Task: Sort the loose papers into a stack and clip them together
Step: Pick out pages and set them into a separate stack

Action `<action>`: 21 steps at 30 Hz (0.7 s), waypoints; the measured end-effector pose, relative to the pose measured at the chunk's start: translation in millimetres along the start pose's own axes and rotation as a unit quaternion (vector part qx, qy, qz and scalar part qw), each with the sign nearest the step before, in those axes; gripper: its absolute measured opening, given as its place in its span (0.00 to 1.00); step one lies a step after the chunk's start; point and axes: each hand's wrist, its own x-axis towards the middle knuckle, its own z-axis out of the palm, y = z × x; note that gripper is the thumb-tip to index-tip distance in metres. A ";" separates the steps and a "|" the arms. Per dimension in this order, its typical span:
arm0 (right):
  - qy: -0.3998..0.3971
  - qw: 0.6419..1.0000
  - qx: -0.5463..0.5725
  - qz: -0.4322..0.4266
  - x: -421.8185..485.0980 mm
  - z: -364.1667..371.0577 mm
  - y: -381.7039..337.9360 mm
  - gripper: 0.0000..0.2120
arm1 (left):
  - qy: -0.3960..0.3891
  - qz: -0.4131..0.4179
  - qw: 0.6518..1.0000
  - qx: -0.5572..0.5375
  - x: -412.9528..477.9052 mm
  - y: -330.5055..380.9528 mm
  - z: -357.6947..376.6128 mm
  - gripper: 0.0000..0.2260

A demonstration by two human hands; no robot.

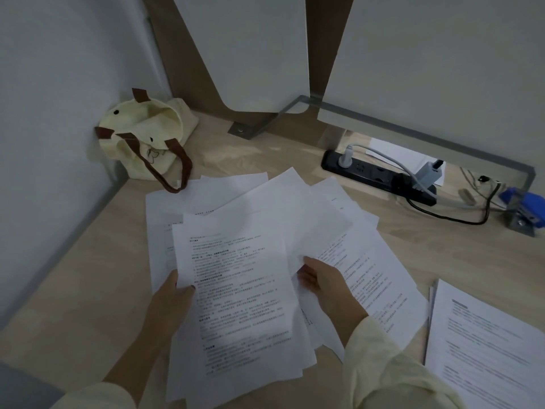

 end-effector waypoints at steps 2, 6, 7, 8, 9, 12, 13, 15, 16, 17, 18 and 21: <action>-0.001 0.998 -0.056 -0.022 1.5 5.7 3.1 0.12 | -0.003 0.001 1.000 -0.008 -0.4 0.8 -1.3 0.20; 0.049 0.980 -0.127 -0.142 -9.0 0.5 -13.5 0.07 | -0.026 0.023 0.998 -0.060 -6.7 4.9 -0.2 0.18; 0.076 0.967 -0.152 -0.190 -14.8 -4.4 -23.9 0.06 | -0.031 0.032 0.996 -0.074 -9.3 7.8 1.2 0.18; 0.106 0.948 -0.179 -0.240 -23.1 -10.4 -36.7 0.07 | -0.035 0.041 0.994 -0.091 -13.2 11.9 2.7 0.18; 0.139 0.924 -0.207 -0.289 -34.1 -16.4 -50.7 0.09 | -0.041 0.048 0.992 -0.113 -16.9 16.2 4.7 0.17; 0.214 0.841 -0.268 -0.419 -81.1 -30.9 -85.9 0.08 | -0.071 0.050 0.978 -0.191 -26.0 25.3 13.8 0.13; 0.223 0.813 -0.286 -0.455 -96.7 -33.8 -92.1 0.08 | -0.079 0.048 0.974 -0.205 -27.4 26.2 17.7 0.13; 0.225 0.755 -0.339 -0.514 -117.8 -36.1 -94.0 0.07 | -0.094 0.038 0.970 -0.222 -27.2 25.8 26.1 0.15; 0.215 0.729 -0.374 -0.531 -121.9 -36.2 -88.3 0.06 | -0.105 0.030 0.968 -0.228 -26.2 25.1 30.6 0.16; 0.198 0.711 -0.411 -0.535 -123.0 -35.0 -79.8 0.06 | -0.116 0.021 0.965 -0.233 -25.3 24.9 34.5 0.16; 0.179 0.697 -0.447 -0.531 -120.7 -32.7 -69.5 0.07 | -0.125 0.013 0.964 -0.236 -24.8 24.8 37.8 0.17; 0.128 0.637 -0.555 -0.519 -106.7 -21.2 -34.4 0.06 | -0.140 -0.001 0.962 -0.235 -24.1 23.0 45.8 0.17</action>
